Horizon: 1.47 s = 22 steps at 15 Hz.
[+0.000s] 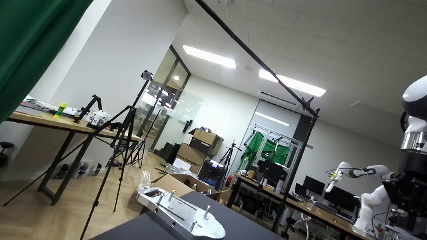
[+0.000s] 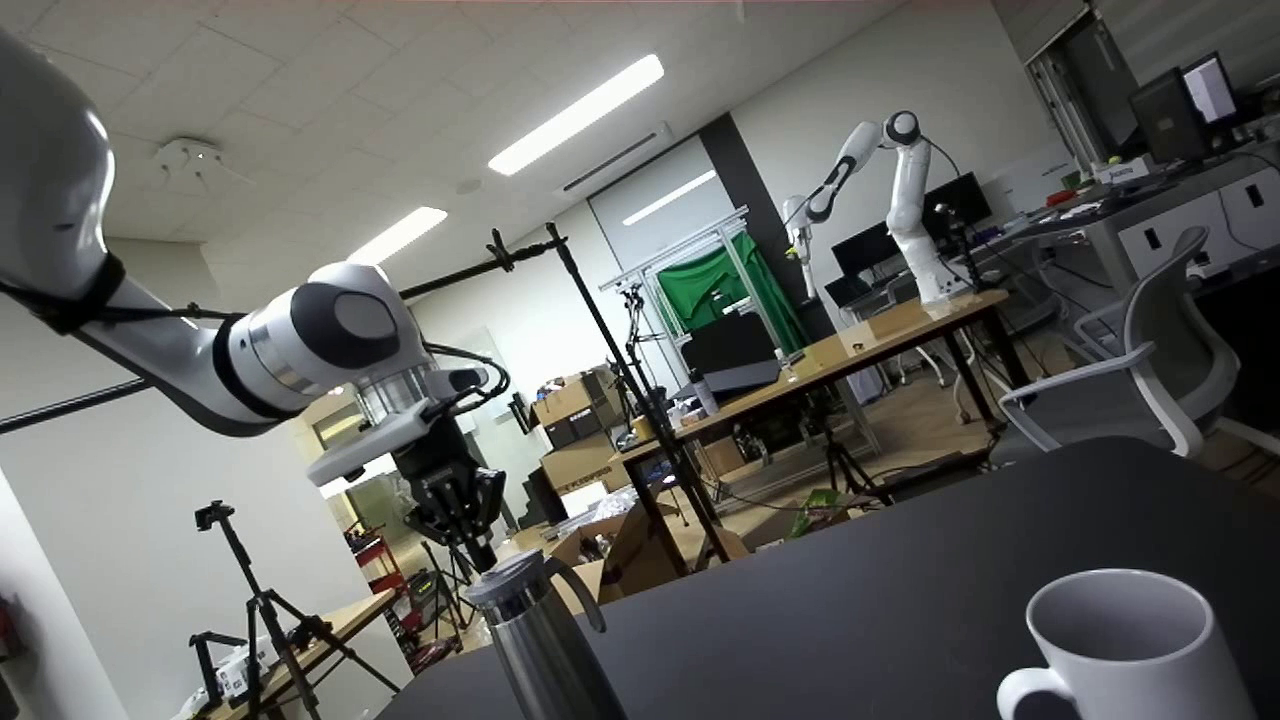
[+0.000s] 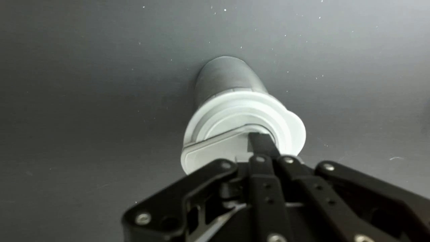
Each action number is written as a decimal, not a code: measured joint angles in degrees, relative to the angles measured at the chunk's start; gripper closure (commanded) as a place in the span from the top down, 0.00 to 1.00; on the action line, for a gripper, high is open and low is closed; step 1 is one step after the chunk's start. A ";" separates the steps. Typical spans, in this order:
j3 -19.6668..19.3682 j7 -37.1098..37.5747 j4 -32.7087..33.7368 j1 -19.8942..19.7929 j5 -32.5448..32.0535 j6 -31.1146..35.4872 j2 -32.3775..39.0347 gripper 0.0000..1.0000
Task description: Press the button on the lid of the silver flask
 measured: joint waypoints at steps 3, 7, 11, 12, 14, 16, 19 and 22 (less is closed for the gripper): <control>0.02 -0.69 -0.58 -0.01 0.05 2.63 0.41 0.00; 0.07 -1.07 -0.91 0.01 0.05 3.56 0.41 0.00; 0.07 -1.16 -1.23 0.04 -0.12 3.65 0.46 0.00; 0.06 -1.15 -1.28 0.09 -0.39 3.68 0.43 0.00; 0.06 -1.10 -1.38 0.31 -1.31 3.81 0.38 0.00; 0.06 -0.78 -1.48 0.55 -2.35 4.06 0.34 0.00; -0.05 2.59 -1.69 1.10 -6.67 4.59 0.17 0.00; -0.05 3.27 -1.52 1.09 -6.22 3.64 -1.56 0.00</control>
